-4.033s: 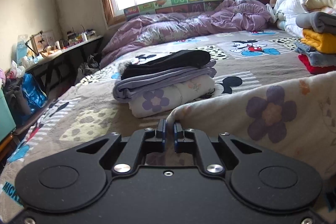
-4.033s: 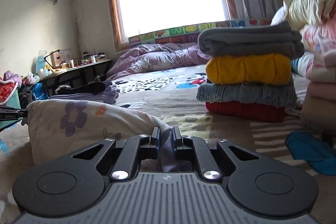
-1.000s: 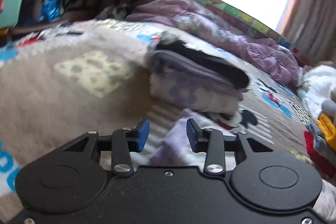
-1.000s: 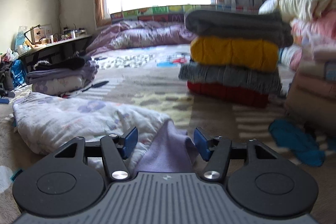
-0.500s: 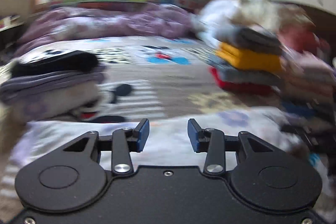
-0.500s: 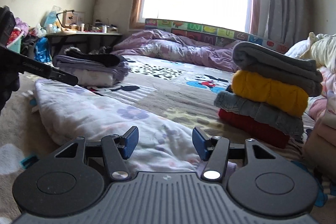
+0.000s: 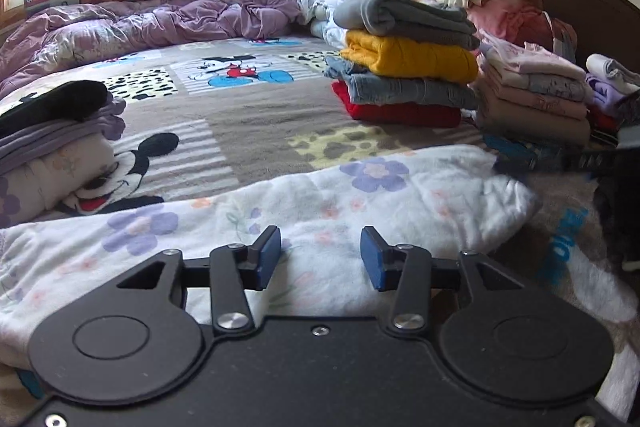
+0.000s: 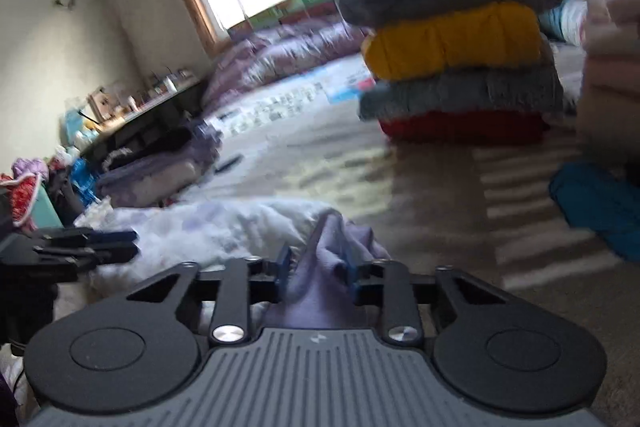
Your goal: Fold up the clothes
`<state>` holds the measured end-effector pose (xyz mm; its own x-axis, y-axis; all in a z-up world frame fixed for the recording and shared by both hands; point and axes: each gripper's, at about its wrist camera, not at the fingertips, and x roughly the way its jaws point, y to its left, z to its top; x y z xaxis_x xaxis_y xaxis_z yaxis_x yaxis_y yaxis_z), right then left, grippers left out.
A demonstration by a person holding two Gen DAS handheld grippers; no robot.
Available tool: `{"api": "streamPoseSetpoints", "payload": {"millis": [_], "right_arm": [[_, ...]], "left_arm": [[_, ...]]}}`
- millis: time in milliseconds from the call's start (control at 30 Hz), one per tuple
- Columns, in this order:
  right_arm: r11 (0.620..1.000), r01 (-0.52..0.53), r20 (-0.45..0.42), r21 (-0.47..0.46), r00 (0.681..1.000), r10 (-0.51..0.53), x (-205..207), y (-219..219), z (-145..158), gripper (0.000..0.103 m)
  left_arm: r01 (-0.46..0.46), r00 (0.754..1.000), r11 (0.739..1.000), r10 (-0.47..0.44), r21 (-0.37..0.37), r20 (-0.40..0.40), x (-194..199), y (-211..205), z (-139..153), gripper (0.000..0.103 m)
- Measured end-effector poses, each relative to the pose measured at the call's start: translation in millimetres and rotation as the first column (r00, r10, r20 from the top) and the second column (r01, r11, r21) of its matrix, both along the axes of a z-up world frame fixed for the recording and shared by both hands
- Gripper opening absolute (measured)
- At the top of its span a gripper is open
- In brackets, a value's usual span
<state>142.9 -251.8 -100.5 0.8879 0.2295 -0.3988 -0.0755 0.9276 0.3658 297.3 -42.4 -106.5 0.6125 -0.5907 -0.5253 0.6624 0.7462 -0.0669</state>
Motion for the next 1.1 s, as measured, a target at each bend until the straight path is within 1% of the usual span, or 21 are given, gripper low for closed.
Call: {"api": "streamPoseSetpoints", "payload": {"millis": [33,67,100,133,167,233,300,333,367,433,500,533,633,700,733,767,800,833,867,1033,1100], "right_arm": [[0.999,0.019,0.04,-0.034,0.999,-0.018,-5,2,6,0.026],[0.999,0.051,0.044,-0.019,0.998,-0.05,-7,-4,8,0.028],[0.997,0.082,0.047,-0.004,0.996,-0.082,-8,-10,9,0.047],[0.996,0.074,0.009,0.052,0.997,-0.075,-5,-17,3,0.059],[0.992,0.068,-0.028,0.108,0.997,-0.065,-1,-24,-3,0.066],[0.992,0.033,-0.067,0.125,0.997,-0.025,3,-21,-9,0.054],[0.996,0.013,-0.053,0.085,0.999,-0.009,2,-10,-8,0.022],[0.998,0.004,-0.041,0.066,0.999,-0.001,1,-6,-7,0.017],[0.999,0.013,-0.015,0.052,1.0,-0.012,-1,-2,-4,0.016],[1.0,0.002,0.085,0.003,0.996,-0.002,-8,4,8,0.016],[0.995,0.001,0.188,-0.102,0.982,0.018,-16,13,22,0.016],[0.993,-0.007,0.216,-0.121,0.976,0.033,-16,15,25,0.016],[0.998,-0.026,0.126,-0.064,0.991,0.034,-1,8,16,0.021],[0.999,-0.026,0.083,0.02,0.996,0.025,3,0,8,0.047],[0.998,-0.025,0.061,0.062,0.998,0.021,5,-5,4,0.051],[0.995,-0.028,0.085,0.097,0.996,0.02,8,-8,5,0.05],[0.991,-0.031,0.109,0.131,0.994,0.017,10,-12,5,0.047],[0.986,-0.035,0.132,0.165,0.991,0.013,13,-15,6,0.04],[0.987,-0.038,0.118,0.157,0.993,0.019,17,-13,3,0.03],[0.992,-0.052,0.047,0.115,0.998,0.047,38,-2,-8,0.029],[0.996,-0.024,0.026,0.088,0.999,0.022,39,-4,-11,0.028]], "left_arm": [[0.003,1.0,1.0,-0.003,0.004,-0.001,0,0,0,0.043],[0.007,1.0,1.0,-0.007,0.007,-0.003,0,1,-1,0.043],[0.008,1.0,1.0,-0.008,0.006,-0.007,0,3,-1,0.043],[0.008,1.0,1.0,-0.008,0.004,-0.011,0,4,-1,0.043],[0.009,1.0,1.0,-0.009,0.002,-0.014,1,5,-1,0.043],[0.009,1.0,1.0,-0.009,0.0,-0.02,1,6,-1,0.043],[0.008,1.0,1.0,-0.008,0.007,-0.019,0,5,-2,0.043],[0.008,1.0,1.0,-0.008,0.01,-0.019,0,4,-3,0.043],[0.008,1.0,1.0,-0.008,0.013,-0.019,0,4,-3,0.043],[0.007,1.0,1.0,-0.007,0.014,-0.019,-1,4,-3,0.043],[0.004,1.0,1.0,-0.004,0.012,-0.022,-1,5,-3,0.043],[0.003,1.0,1.0,-0.003,0.011,-0.023,-1,5,-4,0.043],[0.006,1.0,1.0,-0.006,0.011,-0.024,-2,6,-4,0.043],[0.006,0.999,1.0,-0.006,0.014,-0.032,-1,5,-4,0.043],[0.003,0.999,1.0,-0.003,0.016,-0.04,-1,6,-5,0.043],[0.0,0.999,1.0,0.001,0.018,-0.048,0,6,-5,0.043],[-0.01,0.999,1.0,0.011,0.023,-0.051,1,6,-6,0.043],[-0.023,0.999,0.999,0.025,0.031,-0.048,0,7,-6,0.043],[-0.034,0.998,0.999,0.036,0.038,-0.045,0,8,-6,0.043],[-0.084,0.995,0.996,0.086,0.032,-0.051,2,14,-9,0.045],[-0.086,0.995,0.996,0.088,0.037,-0.045,2,13,-10,0.045]]}}
